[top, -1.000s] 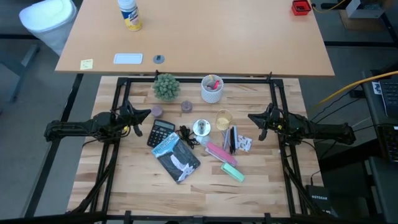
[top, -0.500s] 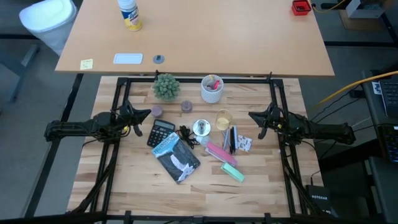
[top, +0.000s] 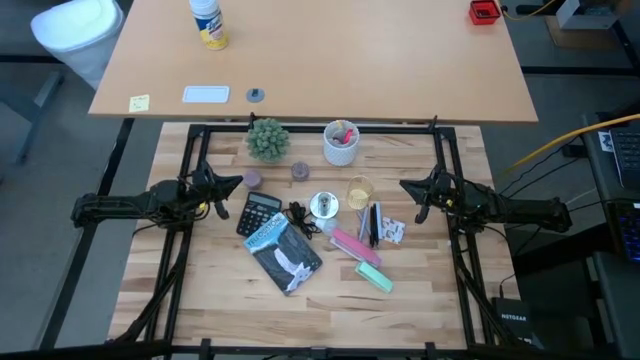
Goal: Screw lightbulb
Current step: Return to Home Position
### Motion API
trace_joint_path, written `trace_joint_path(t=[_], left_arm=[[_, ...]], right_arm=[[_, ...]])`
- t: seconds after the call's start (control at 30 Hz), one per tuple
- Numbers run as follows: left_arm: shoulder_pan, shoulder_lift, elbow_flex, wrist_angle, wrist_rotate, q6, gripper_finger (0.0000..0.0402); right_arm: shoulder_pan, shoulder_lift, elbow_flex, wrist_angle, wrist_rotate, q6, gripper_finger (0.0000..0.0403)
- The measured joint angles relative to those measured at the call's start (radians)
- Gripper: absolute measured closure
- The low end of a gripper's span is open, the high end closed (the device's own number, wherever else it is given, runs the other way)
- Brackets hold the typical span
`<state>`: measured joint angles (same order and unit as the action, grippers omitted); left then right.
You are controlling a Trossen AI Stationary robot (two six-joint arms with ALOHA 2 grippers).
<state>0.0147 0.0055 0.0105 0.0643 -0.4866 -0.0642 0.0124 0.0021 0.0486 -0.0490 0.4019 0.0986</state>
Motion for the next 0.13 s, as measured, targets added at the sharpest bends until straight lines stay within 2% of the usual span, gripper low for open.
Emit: trace_joint_path(t=[0.13], left_arm=[[0.0, 0.0, 0.0, 0.0, 0.0, 0.0, 0.04]], right_arm=[[0.0, 0.0, 0.0, 0.0, 0.0, 0.0, 0.0384]])
